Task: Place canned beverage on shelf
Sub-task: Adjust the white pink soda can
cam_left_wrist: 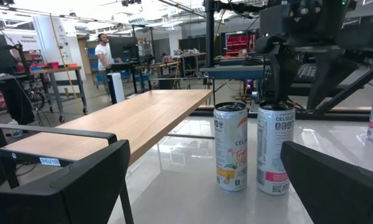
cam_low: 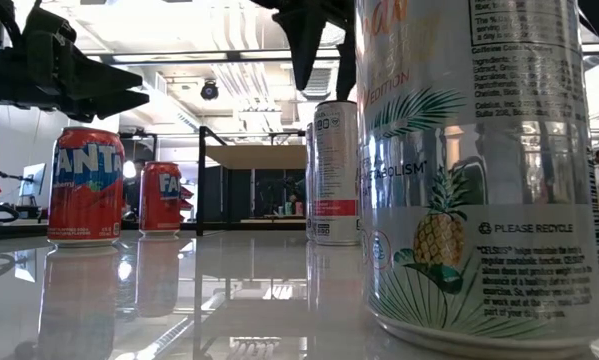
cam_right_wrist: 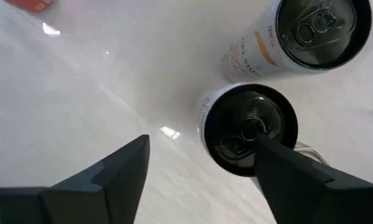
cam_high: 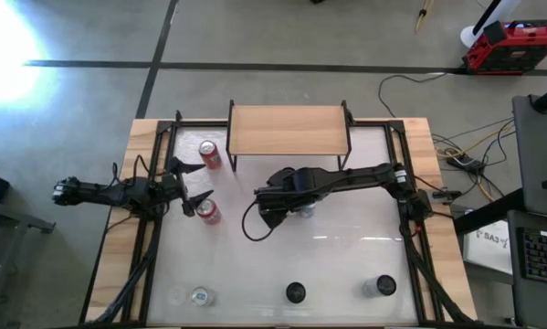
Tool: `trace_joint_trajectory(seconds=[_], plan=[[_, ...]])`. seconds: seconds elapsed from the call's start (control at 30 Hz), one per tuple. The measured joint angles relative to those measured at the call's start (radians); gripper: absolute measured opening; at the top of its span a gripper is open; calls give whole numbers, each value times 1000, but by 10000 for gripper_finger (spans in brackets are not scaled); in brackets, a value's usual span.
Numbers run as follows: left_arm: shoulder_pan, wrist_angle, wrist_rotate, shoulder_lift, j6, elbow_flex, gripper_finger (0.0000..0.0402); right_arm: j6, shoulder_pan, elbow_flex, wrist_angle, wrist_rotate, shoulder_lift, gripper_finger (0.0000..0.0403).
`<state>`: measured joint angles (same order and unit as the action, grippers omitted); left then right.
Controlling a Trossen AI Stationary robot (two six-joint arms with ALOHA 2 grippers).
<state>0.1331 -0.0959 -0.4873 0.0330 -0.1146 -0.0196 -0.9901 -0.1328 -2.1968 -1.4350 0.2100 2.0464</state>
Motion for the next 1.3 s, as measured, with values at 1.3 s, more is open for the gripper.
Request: trace_joint_trajectory(seconds=[1.3], plan=[[0, 0, 0, 0, 0, 0, 400, 398, 7, -5, -62, 50, 75, 392]])
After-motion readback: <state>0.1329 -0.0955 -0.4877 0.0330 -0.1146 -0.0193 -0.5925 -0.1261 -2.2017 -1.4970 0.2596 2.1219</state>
